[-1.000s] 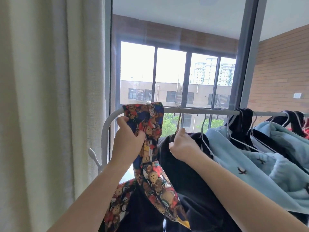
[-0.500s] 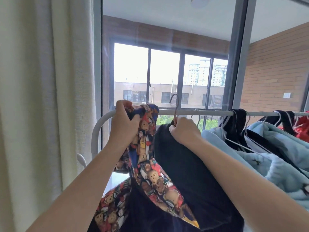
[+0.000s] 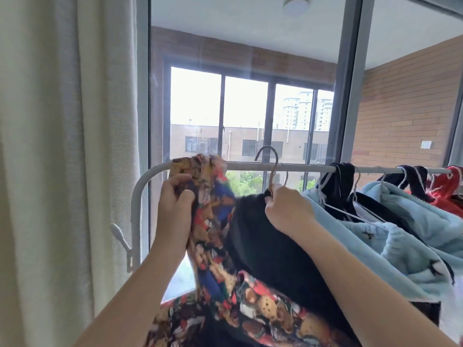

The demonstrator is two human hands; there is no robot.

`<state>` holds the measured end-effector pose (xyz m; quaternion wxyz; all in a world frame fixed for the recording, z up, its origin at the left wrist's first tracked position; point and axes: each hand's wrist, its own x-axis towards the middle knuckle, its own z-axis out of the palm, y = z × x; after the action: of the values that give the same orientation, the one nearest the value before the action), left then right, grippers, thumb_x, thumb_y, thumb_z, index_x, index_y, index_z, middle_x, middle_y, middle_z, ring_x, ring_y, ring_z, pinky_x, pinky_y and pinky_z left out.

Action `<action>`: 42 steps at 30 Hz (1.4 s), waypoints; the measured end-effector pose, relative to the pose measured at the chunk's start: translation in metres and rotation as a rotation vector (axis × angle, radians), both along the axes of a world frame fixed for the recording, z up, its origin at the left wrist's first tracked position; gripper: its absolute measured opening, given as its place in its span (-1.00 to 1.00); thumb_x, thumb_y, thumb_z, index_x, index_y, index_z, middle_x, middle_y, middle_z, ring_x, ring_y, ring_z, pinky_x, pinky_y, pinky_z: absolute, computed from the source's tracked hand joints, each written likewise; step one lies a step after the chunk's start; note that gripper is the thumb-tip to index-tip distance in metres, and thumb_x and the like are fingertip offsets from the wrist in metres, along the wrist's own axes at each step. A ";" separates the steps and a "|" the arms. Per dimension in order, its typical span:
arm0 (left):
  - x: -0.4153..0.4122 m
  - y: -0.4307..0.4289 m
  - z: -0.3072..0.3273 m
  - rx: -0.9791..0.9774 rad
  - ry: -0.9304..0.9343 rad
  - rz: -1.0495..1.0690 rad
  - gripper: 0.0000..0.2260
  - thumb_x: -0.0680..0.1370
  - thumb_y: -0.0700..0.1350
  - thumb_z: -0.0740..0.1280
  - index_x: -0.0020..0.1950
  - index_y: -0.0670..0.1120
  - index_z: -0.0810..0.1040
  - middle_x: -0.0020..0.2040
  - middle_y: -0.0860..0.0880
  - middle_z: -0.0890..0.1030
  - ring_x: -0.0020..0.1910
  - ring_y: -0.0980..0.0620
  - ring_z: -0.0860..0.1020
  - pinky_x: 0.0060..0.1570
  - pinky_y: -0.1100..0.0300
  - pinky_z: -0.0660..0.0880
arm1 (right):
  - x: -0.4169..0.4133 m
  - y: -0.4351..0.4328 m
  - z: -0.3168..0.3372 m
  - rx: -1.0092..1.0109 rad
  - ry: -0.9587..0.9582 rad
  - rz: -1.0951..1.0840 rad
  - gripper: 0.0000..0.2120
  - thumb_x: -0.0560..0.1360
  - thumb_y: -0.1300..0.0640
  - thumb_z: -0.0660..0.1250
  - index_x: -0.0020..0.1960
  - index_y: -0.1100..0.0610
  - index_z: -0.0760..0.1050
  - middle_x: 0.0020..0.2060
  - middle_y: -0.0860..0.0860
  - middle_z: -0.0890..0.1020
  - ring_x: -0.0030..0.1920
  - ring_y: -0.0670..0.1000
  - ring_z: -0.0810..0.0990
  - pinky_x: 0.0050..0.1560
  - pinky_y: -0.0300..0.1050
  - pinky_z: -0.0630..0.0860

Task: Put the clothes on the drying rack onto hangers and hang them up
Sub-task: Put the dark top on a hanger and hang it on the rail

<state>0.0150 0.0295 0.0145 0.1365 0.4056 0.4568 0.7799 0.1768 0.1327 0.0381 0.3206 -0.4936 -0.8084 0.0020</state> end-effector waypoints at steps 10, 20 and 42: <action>0.004 -0.025 -0.073 -0.721 0.564 0.296 -0.78 0.55 -0.10 0.27 0.17 -0.02 0.58 -0.11 0.08 0.55 -0.16 0.12 0.46 -0.20 0.38 0.36 | 0.033 -0.022 -0.032 -0.141 0.196 0.116 -0.70 0.57 0.09 0.20 -0.33 0.00 0.28 -0.40 -0.14 0.42 -0.37 -0.17 0.41 -0.43 -0.28 0.24; -0.005 -0.018 -0.094 -1.073 0.747 0.068 -0.63 0.41 0.16 0.18 0.14 0.11 0.55 0.08 0.00 0.61 0.04 -0.03 0.56 0.12 0.06 0.50 | 0.041 -0.022 -0.045 -0.218 0.344 0.183 -0.65 0.59 -0.06 0.21 -0.15 0.16 0.61 -0.32 0.04 0.63 -0.28 -0.05 0.58 -0.31 -0.20 0.38; -0.054 0.073 -0.056 -0.806 0.411 0.057 -0.39 0.46 0.34 0.25 0.32 -0.04 0.28 0.13 -0.01 0.43 0.08 -0.03 0.42 -0.01 0.10 0.34 | 0.049 -0.023 -0.041 -0.454 0.480 0.243 -0.76 0.57 0.07 0.27 -0.17 0.08 0.66 -0.23 0.01 0.70 -0.16 -0.02 0.66 0.01 -0.08 0.52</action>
<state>-0.0387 0.1022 -0.0417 0.1683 0.4536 0.7526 0.4466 0.2255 0.1096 -0.0028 0.3811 -0.4380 -0.7417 0.3358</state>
